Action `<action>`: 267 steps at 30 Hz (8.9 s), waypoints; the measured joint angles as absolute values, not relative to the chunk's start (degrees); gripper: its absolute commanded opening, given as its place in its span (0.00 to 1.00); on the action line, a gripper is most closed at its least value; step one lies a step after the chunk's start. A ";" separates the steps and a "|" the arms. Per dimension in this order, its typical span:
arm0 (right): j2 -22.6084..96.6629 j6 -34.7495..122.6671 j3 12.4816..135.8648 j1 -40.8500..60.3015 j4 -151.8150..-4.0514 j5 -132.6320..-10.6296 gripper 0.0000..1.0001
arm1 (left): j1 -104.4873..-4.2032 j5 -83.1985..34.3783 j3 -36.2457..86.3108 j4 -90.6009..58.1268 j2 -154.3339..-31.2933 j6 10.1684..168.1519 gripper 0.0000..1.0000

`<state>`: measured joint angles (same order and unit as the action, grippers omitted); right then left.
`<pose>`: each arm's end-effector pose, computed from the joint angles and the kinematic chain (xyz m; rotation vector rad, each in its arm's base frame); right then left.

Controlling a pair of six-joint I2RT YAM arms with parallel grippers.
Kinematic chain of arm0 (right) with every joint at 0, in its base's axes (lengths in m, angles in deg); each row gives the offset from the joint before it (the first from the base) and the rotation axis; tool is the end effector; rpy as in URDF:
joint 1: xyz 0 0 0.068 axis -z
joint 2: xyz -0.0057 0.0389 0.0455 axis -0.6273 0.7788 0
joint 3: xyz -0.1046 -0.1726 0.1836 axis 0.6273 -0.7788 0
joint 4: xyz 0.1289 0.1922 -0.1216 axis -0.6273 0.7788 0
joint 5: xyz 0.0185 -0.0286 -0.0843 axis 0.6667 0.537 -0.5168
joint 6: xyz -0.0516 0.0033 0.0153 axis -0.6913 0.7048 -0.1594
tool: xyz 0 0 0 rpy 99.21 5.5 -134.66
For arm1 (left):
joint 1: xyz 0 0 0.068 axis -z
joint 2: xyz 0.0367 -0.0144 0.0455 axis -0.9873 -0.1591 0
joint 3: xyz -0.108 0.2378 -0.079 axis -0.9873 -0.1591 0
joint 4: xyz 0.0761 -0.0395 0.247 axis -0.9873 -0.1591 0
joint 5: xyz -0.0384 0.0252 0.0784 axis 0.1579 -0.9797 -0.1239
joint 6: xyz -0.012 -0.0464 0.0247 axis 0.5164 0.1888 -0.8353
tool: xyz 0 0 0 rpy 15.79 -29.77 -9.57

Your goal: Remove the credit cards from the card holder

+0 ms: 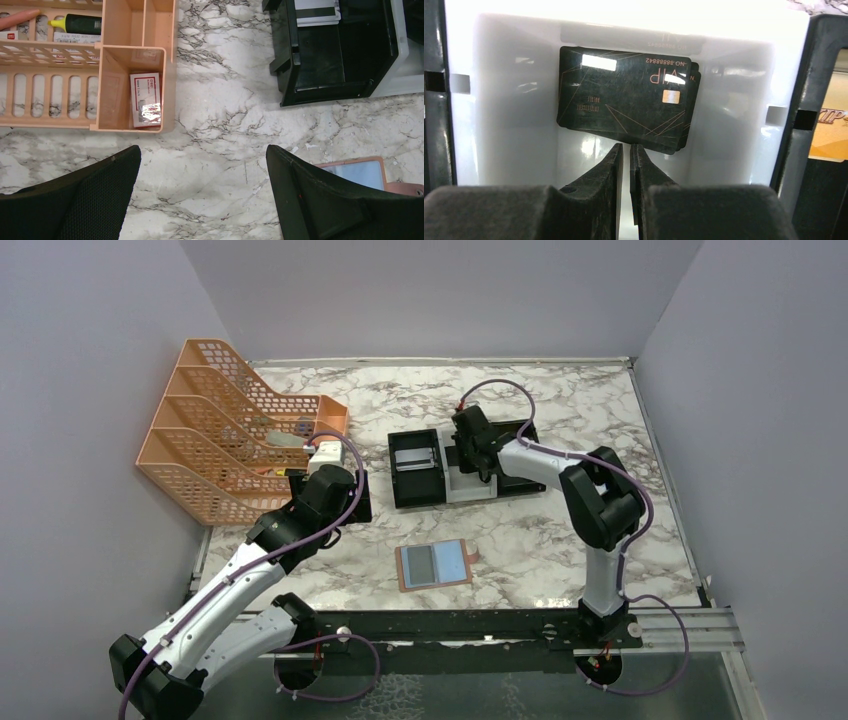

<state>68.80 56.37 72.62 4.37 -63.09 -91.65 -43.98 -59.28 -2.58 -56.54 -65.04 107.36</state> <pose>0.3461 0.2285 0.1620 -0.2438 2.4776 0.1222 0.1452 -0.0888 0.2856 -0.0986 2.2016 -0.1122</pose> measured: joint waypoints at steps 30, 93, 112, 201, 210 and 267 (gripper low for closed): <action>71.58 56.91 74.31 1.95 -65.62 -103.48 0.17 | -43.98 -59.28 -2.58 -56.54 -65.02 107.36 0.99; 53.40 83.82 53.50 -35.08 -62.50 -110.08 0.53 | -43.98 -61.69 -2.58 -57.50 -59.71 109.39 0.99; 58.34 84.06 57.74 -35.08 -60.73 -109.80 0.38 | -43.98 -61.69 -2.58 -57.50 -59.60 109.61 0.99; 46.27 87.93 32.10 -16.65 -95.26 -73.62 0.02 | -27.46 -34.89 -39.54 -6.26 -64.69 142.99 0.40; 45.72 88.04 31.23 -15.84 -96.16 -72.51 0.06 | -27.46 -35.35 -39.54 -5.94 -68.63 143.69 0.36; 14.14 82.38 21.48 -6.80 -79.87 -73.64 0.39 | -23.81 -32.35 -25.05 -4.30 -87.69 133.65 0.61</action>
